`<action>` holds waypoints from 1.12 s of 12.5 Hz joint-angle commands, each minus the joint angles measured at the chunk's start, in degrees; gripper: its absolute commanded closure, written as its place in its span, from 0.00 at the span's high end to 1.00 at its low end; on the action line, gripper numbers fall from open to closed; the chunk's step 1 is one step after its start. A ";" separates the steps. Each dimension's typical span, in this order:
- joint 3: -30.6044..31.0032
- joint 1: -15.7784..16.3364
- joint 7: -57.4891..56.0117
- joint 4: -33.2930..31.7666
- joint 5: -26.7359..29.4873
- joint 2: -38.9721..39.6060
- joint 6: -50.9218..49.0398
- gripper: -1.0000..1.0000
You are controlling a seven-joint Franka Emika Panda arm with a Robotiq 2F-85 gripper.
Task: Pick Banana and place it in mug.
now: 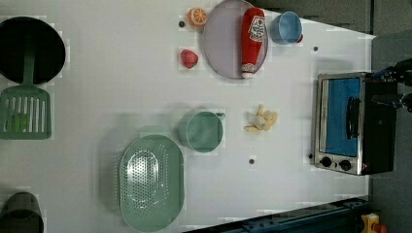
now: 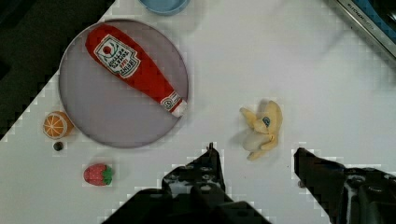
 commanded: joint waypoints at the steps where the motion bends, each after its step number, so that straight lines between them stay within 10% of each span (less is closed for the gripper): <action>1: 2.13 -5.03 -3.01 -8.92 0.88 -15.05 -7.18 0.74; 4: 2.07 -5.03 -3.01 -10.36 0.89 -14.90 -6.94 1.00; 14: 2.15 -5.01 -14.48 -31.10 0.88 -1.11 23.33 1.00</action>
